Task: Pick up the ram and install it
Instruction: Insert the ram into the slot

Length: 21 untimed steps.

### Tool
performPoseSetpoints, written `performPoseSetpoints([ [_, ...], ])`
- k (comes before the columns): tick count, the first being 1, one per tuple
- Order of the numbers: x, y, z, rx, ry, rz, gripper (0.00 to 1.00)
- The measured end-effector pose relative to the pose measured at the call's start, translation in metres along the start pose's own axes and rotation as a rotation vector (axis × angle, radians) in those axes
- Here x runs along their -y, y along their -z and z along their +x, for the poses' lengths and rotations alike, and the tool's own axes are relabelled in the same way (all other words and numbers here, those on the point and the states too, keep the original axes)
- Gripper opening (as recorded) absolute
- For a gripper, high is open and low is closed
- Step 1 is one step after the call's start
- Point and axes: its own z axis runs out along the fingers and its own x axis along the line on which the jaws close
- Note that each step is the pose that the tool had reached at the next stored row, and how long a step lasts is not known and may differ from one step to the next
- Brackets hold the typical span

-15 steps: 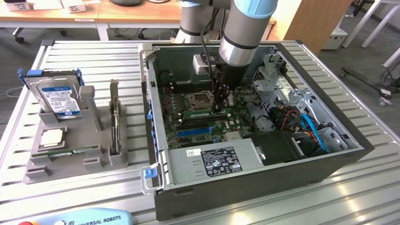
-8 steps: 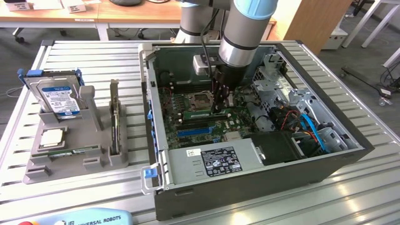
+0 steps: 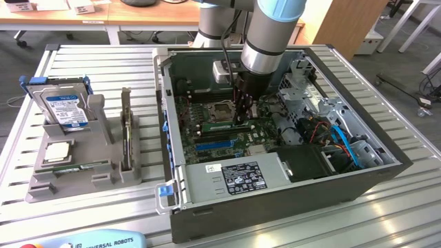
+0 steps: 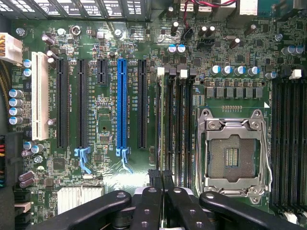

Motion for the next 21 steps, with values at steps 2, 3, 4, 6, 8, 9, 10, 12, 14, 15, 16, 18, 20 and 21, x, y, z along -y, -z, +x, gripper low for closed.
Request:
performPoseSetpoints([
  [2,0.0,-0.0004,0.0,0.0003,0.0,0.0001,0.12],
  [3,0.0,-0.0006,0.0,0.0002,0.0,0.0001,0.12],
  [4,0.0,-0.0007,0.0,0.0001,0.0,0.0,0.12],
  [6,0.0,-0.0008,0.0,-0.0001,0.0,0.0,0.12],
  [8,0.0,-0.0009,0.0,0.0001,0.0,0.0,0.12],
  [9,0.0,-0.001,0.0,0.0002,0.0,0.0001,0.12],
  [10,0.0,-0.0012,0.0,0.0002,0.0,0.0001,0.12],
  [12,0.0001,-0.0014,0.0,0.0001,0.0,0.0,0.12],
  [14,0.0,-0.0016,0.0,-0.0001,0.0,-0.0001,0.12],
  [15,0.0,-0.0018,0.0,0.0,0.0,0.0,0.12],
  [16,0.0,-0.0019,0.0,0.0,0.0,-0.0001,0.12],
  [18,0.0,-0.0022,0.0,0.0,0.0,0.0,0.12],
  [20,0.0,-0.0024,0.0,0.0,0.0,0.0,0.12],
  [21,0.0,-0.0024,0.0001,0.0,0.0,0.0,0.12],
])
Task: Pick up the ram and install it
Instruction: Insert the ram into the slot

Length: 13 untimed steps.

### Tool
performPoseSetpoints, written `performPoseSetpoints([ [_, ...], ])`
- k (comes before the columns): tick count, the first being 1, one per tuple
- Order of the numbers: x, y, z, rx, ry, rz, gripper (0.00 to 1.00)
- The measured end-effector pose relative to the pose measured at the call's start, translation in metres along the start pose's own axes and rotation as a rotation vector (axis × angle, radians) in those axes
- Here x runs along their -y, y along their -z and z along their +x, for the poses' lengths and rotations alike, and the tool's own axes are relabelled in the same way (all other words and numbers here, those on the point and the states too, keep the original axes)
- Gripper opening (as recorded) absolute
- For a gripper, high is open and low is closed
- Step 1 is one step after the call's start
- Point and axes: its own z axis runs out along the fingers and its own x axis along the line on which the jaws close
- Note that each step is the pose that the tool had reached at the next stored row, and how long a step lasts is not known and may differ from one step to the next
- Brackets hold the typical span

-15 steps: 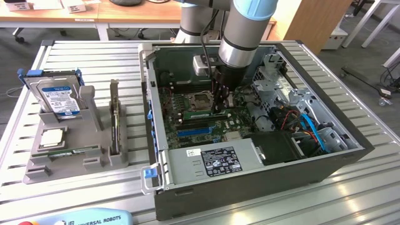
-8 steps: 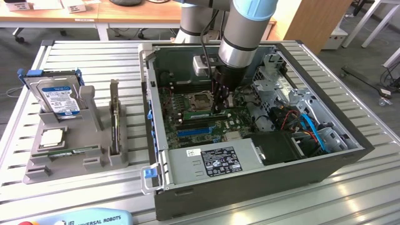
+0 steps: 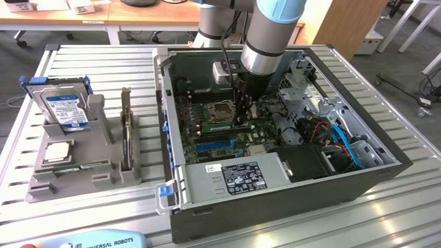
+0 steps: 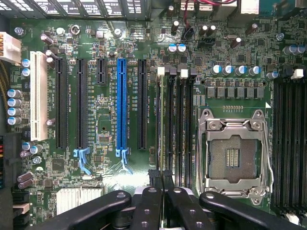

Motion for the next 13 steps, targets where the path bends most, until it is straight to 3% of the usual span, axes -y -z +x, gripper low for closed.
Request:
performPoseSetpoints([
  [13,-0.0001,0.0025,-0.0001,0.0003,0.0,0.0001,0.12],
])
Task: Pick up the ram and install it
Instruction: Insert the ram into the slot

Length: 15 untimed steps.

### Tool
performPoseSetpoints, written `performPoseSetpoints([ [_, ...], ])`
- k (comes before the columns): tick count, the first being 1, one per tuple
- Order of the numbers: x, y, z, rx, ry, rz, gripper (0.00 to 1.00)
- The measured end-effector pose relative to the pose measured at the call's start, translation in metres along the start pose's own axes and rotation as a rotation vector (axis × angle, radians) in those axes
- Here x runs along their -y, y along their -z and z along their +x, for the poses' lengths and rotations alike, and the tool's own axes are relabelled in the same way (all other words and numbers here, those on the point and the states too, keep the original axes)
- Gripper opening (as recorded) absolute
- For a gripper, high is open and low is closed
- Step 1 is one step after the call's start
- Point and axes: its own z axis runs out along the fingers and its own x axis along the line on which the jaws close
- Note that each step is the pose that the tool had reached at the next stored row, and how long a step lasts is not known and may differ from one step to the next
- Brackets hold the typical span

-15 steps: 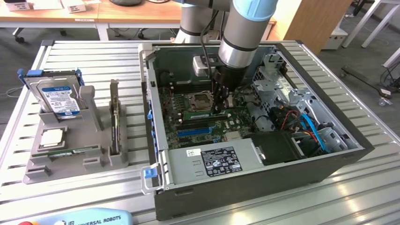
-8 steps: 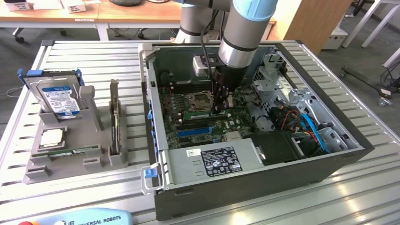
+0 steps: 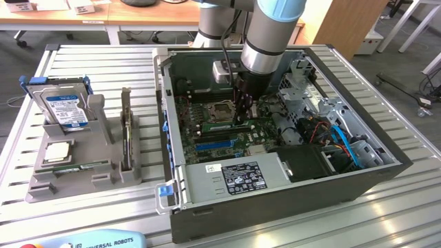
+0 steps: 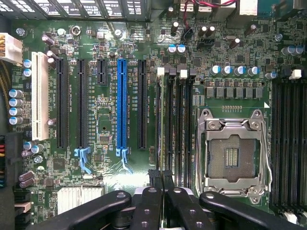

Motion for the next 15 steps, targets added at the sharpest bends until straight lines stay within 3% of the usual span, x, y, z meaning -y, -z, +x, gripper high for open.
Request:
performPoseSetpoints([
  [15,-0.0002,0.0001,0.0,-0.0007,0.012,-0.0003,0.12],
])
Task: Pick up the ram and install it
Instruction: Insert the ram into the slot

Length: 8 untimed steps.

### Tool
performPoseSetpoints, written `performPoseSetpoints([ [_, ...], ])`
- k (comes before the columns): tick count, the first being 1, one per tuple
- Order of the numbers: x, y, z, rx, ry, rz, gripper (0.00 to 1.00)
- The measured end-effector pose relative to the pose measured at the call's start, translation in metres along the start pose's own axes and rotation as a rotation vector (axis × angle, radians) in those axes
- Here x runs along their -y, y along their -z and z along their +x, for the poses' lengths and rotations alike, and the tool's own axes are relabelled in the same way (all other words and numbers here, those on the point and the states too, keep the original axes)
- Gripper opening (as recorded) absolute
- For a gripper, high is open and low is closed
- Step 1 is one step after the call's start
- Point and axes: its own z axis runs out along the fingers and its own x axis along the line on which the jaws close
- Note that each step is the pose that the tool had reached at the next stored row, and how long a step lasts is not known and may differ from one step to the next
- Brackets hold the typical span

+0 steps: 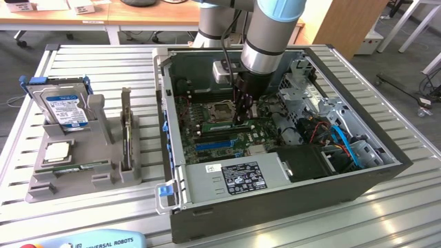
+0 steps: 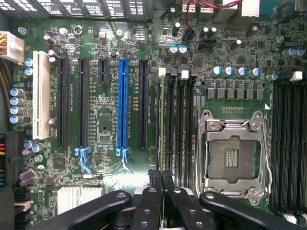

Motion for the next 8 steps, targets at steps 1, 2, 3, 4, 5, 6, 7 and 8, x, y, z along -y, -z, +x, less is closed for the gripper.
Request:
performPoseSetpoints([
  [1,0.0,0.0,0.0,-0.0001,0.001,0.0,0.12],
  [2,0.0,0.0,0.0,-0.0001,0.002,0.0,0.12],
  [3,0.0,0.0,0.0,-0.0001,0.002,0.0,0.12],
  [4,0.0,0.0,0.0,-0.0001,0.002,0.0,0.12],
  [5,0.0,-0.0001,0.0,-0.0001,0.002,-0.0001,0.12],
  [6,0.0,-0.0003,0.0,0.0,0.002,0.0,0.12],
  [7,0.0,-0.0006,0.0,0.0,0.002,0.0,0.12],
  [8,0.0,-0.0008,0.0,0.0,0.002,0.0,0.12],
])
